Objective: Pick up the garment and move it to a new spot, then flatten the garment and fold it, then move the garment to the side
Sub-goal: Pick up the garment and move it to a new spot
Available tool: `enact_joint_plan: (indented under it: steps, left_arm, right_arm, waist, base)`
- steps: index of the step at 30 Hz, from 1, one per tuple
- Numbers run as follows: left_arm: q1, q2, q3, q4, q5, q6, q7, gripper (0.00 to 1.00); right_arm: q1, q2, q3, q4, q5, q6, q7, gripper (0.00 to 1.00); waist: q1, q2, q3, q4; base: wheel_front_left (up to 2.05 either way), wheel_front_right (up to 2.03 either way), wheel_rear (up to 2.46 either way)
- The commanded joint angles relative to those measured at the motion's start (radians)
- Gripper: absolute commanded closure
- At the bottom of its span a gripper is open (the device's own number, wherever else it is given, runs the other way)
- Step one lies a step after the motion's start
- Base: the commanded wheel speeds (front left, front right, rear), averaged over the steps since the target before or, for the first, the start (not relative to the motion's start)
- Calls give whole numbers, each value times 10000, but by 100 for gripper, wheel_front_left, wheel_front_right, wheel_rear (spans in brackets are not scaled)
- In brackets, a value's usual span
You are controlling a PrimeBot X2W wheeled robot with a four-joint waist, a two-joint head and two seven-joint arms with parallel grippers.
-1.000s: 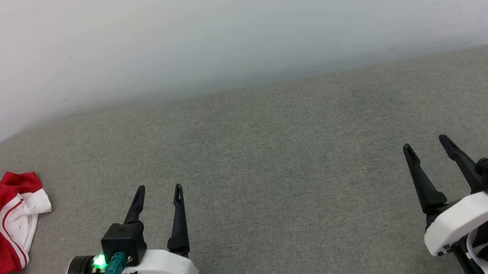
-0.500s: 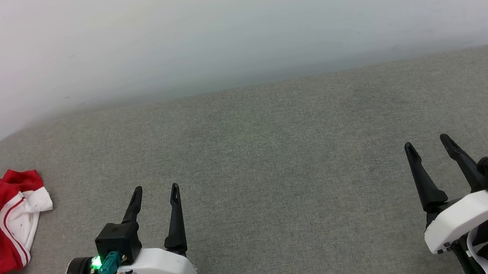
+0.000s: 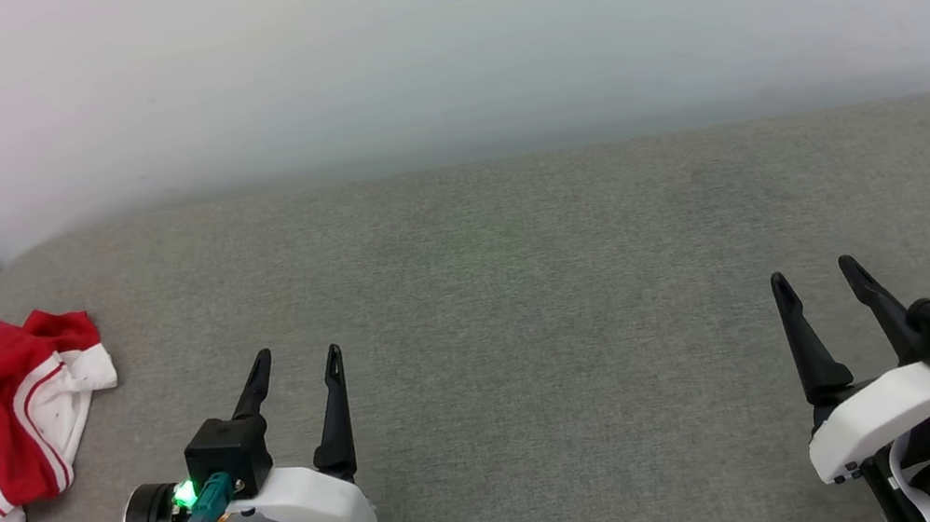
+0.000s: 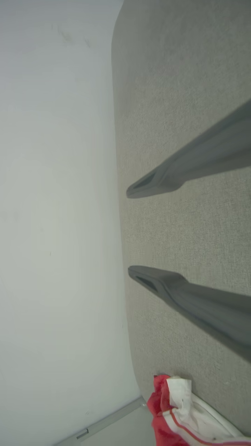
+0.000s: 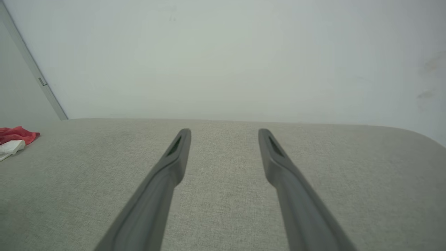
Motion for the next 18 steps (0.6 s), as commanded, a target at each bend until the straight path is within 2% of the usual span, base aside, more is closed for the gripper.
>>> enact_joint_plan:
  steps: [1,6,7,18]
  left_arm:
    - [-111,29,39,13,82,44,-25,0]
    - [-164,24,170,27,9,113,-25,0]
    - [-192,17,251,17,-21,144,-25,0]
    - [-111,86,718,-104,-128,297,-25,0]
  right_arm:
    - [-9,21,27,-74,-129,-3,12,0]
    - [73,21,80,-237,-263,-3,153,0]
    - [61,21,84,-328,-312,-3,232,0]
    - [-8,17,277,-576,-439,-3,384,0]
  waist:
    - [0,0,3,140]
    - [0,0,20,695]
    - [0,0,64,1128]
    - [0,0,232,2862]
  base:
    - [0,0,0]
    - [0,0,0]
    - [0,0,0]
    - [0,0,0]
